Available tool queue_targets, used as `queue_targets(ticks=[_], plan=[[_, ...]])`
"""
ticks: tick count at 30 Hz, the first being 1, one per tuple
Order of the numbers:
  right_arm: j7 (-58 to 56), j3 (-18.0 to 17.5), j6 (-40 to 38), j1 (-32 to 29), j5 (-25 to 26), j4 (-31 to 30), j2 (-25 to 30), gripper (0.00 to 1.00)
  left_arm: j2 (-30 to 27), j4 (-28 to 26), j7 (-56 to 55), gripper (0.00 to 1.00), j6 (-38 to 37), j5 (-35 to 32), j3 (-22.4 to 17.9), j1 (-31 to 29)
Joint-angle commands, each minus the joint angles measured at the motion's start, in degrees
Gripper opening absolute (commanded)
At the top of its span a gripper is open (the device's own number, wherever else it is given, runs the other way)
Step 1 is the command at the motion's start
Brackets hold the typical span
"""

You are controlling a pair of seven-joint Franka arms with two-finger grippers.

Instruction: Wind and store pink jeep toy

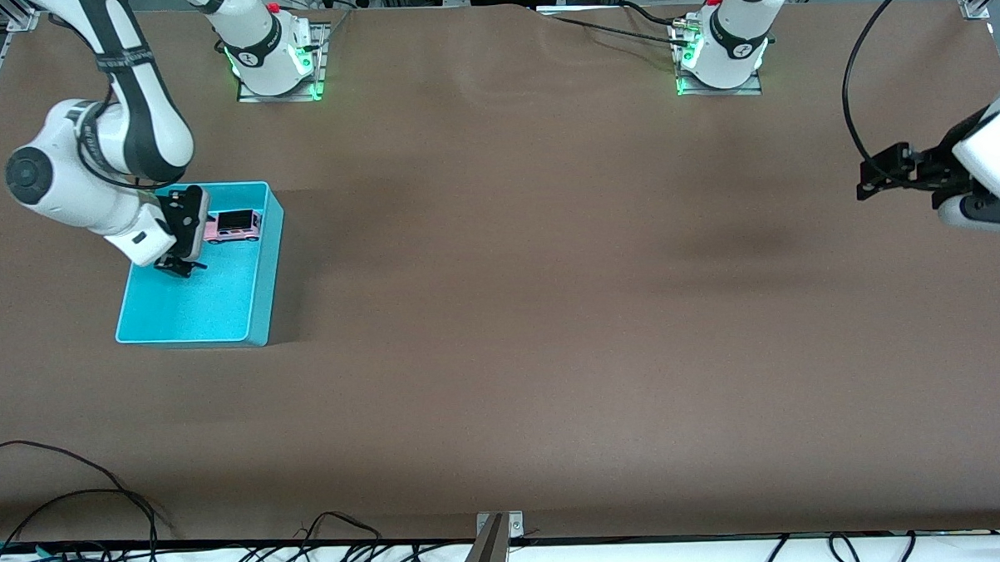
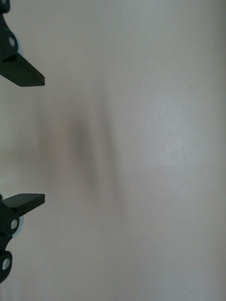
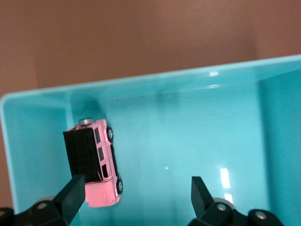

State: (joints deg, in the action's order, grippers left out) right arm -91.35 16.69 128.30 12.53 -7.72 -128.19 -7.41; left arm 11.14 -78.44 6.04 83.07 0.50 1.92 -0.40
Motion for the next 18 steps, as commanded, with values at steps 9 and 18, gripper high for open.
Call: queue_targets(ticks=[9, 18], plan=[[35.7, -0.4, -24.7, 0.6, 0.6, 24.5, 0.3, 1.00, 2.5, 1.4, 1.2, 1.00, 0.7, -0.6, 0.2, -0.3], [58.2, -0.4, -27.9, 0.7, 2.2, 32.7, 0.2, 1.00, 2.4, 1.4, 0.6, 1.00, 0.5, -2.4, 0.6, 0.4]])
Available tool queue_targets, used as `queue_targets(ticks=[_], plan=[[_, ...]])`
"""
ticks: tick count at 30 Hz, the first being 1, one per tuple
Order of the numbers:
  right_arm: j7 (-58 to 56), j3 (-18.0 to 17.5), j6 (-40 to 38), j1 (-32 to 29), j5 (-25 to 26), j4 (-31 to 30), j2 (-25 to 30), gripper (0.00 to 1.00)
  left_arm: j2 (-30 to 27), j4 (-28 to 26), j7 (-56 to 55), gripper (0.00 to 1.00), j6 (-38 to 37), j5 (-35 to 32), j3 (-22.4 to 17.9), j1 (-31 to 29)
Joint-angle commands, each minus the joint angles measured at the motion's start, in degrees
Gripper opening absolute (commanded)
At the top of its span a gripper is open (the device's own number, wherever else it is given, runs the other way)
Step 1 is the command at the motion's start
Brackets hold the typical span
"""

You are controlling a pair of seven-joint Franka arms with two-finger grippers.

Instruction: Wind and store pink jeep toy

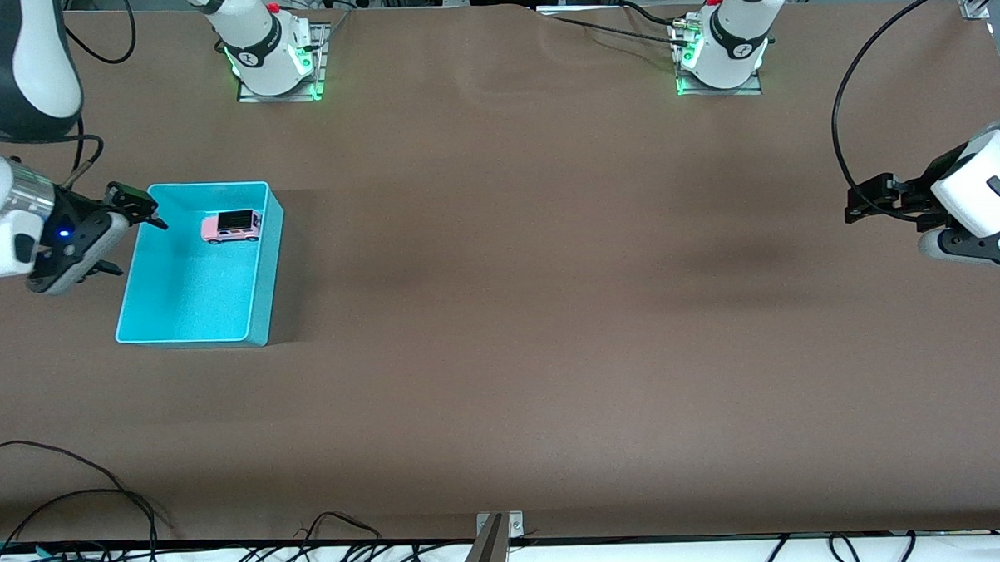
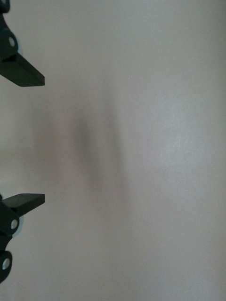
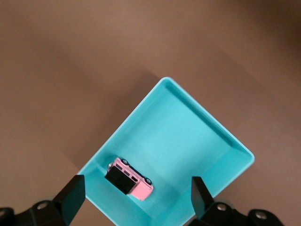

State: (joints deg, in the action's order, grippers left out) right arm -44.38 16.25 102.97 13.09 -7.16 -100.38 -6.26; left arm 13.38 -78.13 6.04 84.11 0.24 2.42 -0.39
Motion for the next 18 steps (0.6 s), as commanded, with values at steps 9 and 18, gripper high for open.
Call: queue_targets(ticks=[9, 18], plan=[[37.4, -0.1, -6.2, 0.9, 5.9, 10.6, -1.2, 1.00, 0.2, 1.2, 0.9, 1.00, -0.4, -1.8, 0.0, 0.5], [41.3, 0.4, -7.8, 0.7, 7.6, 13.9, -1.2, 1.00, -1.4, 1.3, 0.2, 1.00, -0.6, -1.9, 0.3, 0.1]])
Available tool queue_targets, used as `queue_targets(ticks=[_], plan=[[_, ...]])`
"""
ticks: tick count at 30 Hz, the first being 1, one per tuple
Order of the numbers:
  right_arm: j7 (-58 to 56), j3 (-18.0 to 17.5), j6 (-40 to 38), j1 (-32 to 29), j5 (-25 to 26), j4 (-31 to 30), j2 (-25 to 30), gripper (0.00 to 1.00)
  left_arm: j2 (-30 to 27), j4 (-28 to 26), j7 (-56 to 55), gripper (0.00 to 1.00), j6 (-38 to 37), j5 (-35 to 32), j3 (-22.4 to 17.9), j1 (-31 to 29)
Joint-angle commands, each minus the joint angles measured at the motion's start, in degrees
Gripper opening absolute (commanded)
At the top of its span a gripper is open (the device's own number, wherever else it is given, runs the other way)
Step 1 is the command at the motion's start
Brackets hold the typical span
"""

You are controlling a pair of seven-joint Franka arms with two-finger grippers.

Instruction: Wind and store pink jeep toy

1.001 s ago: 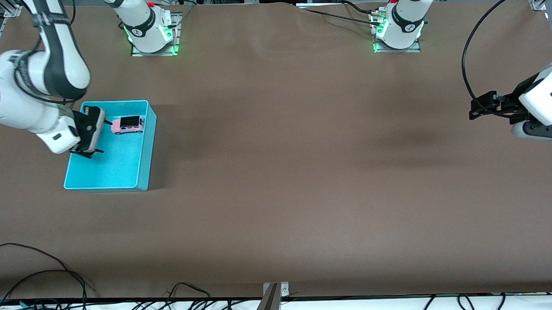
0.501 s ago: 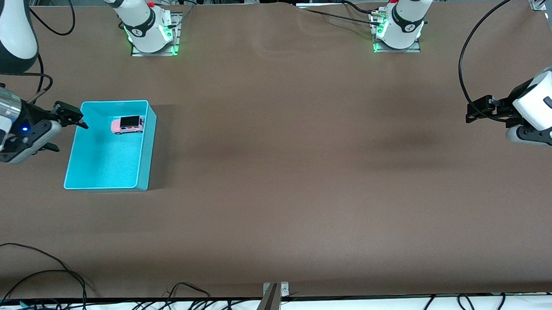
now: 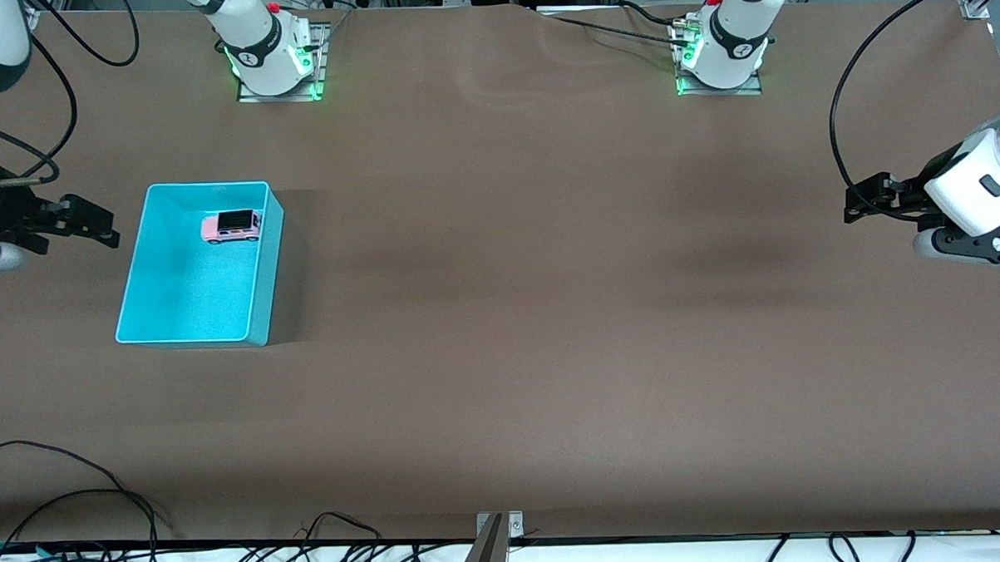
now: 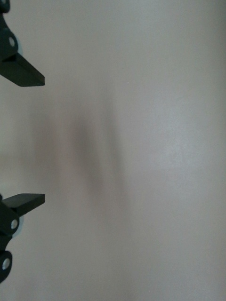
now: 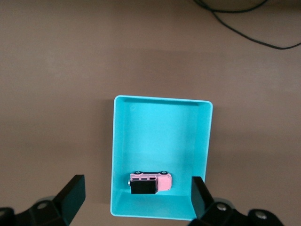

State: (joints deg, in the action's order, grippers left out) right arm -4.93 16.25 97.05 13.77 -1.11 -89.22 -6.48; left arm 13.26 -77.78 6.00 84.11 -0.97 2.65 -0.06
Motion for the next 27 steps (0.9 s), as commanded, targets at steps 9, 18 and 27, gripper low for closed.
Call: queue_targets(ticks=[9, 18, 27], plan=[[2.7, 1.0, -2.7, -0.2, 0.9, 2.5, 0.9, 1.00, -1.4, 1.0, 0.9, 1.00, -0.8, -1.4, -0.2, -0.5], [2.8, 0.4, -6.7, -0.1, 1.2, -0.2, 5.1, 1.00, -4.8, -1.6, 0.3, 1.00, -1.1, -1.1, 0.6, 0.1], [2.7, -0.1, -6.6, 0.1, 2.0, -6.1, 10.7, 1.00, -11.1, -11.3, 0.4, 1.00, 4.7, -0.8, 1.0, -1.0]])
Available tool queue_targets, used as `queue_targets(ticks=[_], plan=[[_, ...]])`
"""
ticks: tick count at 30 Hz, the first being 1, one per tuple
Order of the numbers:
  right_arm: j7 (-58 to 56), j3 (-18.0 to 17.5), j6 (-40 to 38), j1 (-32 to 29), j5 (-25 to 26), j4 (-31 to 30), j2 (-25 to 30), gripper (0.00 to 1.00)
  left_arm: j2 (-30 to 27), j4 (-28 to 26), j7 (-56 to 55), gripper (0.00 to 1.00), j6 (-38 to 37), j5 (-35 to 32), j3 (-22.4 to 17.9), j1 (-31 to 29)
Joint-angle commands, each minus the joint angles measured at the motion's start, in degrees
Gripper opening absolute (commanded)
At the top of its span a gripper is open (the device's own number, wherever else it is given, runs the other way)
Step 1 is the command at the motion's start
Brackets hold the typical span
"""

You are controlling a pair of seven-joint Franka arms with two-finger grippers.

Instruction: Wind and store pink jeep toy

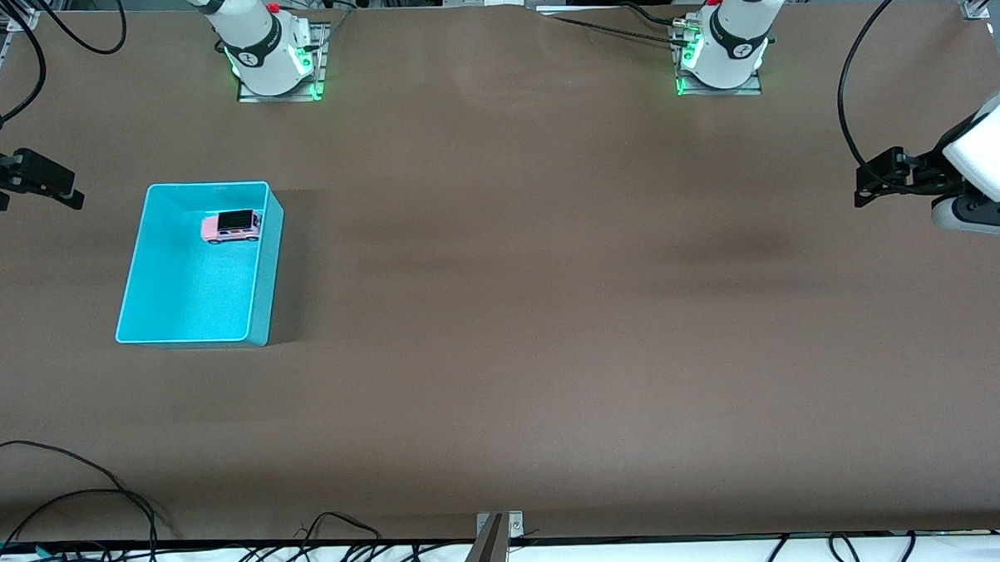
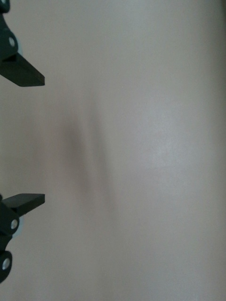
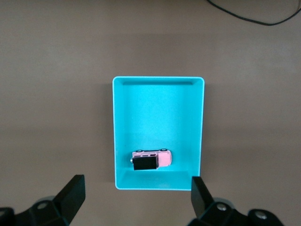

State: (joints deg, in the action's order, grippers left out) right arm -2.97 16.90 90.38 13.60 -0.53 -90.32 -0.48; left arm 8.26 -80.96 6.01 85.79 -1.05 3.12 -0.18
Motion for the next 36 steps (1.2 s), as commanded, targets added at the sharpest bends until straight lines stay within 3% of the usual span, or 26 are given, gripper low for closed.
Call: queue_targets(ticks=[1, 36], plan=[[0.9, -0.7, 0.1, 0.4, 1.7, -5.4, 5.0, 1.00, -6.1, -8.1, 0.4, 1.00, 3.0, -0.7, 0.5, -0.9], [0.7, -2.5, 0.8, 0.4, 4.7, -0.9, 0.8, 1.00, -8.5, -11.9, 1.2, 1.00, 2.5, 3.4, 0.5, -2.9]])
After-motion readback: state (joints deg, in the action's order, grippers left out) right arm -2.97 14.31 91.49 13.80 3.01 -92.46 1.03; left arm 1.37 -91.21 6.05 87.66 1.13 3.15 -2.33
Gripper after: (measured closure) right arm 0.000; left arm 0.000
